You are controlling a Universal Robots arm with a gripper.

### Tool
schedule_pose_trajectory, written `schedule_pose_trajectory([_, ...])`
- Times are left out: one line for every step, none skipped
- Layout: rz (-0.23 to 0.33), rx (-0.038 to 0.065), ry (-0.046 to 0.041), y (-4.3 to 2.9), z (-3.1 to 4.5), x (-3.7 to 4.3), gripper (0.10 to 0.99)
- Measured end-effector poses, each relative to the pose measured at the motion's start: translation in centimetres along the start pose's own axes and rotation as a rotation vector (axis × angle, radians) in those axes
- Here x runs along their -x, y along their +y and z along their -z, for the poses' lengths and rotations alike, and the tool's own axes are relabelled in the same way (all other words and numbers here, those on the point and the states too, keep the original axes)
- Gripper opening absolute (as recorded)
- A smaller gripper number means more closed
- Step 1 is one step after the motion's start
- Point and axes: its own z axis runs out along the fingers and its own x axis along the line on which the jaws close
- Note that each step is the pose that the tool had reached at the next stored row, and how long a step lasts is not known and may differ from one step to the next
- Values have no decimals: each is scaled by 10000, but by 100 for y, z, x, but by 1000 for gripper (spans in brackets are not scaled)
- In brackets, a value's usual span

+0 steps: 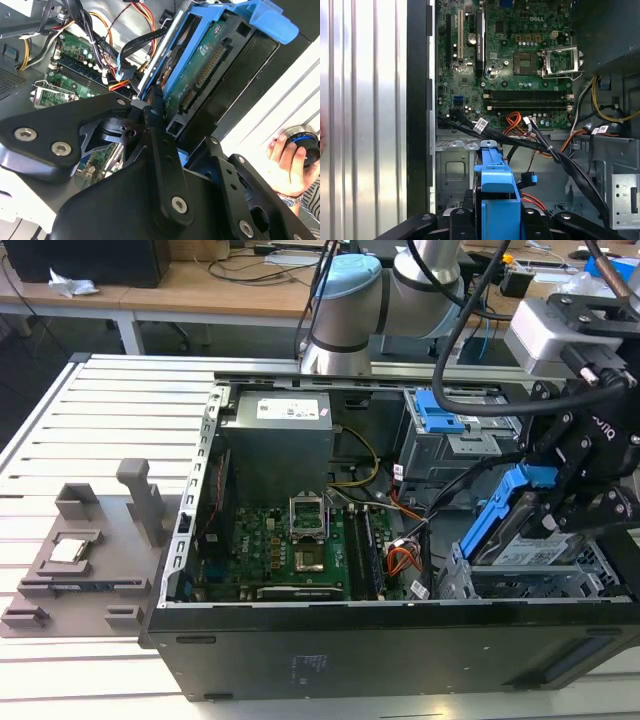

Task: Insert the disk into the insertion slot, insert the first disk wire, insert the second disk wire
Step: 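Insert the disk into the insertion slot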

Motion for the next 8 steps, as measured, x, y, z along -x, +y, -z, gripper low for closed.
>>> schedule_pose_trajectory([0, 0, 6, 0, 0, 0, 361])
schedule_pose_trajectory([0, 0, 6, 0, 0, 0, 361])
schedule_pose_trajectory([0, -1, 4, 0, -1, 0, 361])
schedule_pose_trajectory([0, -1, 4, 0, -1, 0, 361])
schedule_pose_trajectory([0, -1, 5, 0, -1, 0, 361])
schedule_pose_trajectory([0, -1, 6, 0, -1, 0, 373])
schedule_pose_trajectory([0, 0, 8, 0, -1, 0, 439])
schedule_pose_trajectory([0, 0, 5, 0, -2, 0, 439])
